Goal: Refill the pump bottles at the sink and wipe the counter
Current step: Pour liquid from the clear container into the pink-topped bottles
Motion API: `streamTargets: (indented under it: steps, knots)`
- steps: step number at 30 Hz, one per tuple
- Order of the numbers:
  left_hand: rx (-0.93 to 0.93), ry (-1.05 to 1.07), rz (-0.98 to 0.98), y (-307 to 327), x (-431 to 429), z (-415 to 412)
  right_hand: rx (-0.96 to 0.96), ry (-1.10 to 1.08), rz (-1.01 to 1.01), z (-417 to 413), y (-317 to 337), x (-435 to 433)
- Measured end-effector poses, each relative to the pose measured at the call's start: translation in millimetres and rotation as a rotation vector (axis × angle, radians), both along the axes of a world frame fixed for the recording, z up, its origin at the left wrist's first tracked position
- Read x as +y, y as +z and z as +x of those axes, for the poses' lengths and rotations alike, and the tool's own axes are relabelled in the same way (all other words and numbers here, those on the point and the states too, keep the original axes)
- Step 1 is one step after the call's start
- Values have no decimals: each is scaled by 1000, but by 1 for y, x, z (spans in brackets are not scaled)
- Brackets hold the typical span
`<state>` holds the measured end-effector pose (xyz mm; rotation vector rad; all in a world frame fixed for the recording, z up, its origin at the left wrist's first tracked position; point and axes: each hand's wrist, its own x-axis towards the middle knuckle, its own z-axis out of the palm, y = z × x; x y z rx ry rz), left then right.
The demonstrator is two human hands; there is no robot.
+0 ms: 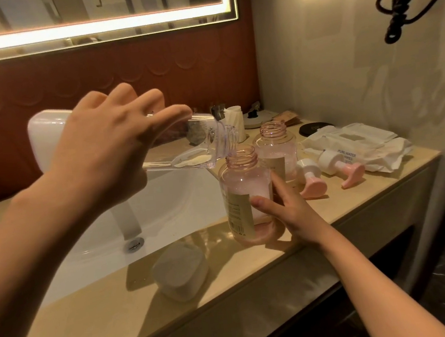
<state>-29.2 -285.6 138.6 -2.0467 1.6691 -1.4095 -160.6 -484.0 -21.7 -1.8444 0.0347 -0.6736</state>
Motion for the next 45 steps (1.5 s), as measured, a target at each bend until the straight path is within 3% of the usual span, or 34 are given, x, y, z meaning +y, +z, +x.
streamTargets:
  steps: [45]
  knots:
    - [-31,38,18,6,-4,-8,12,4,13,-1,2,1]
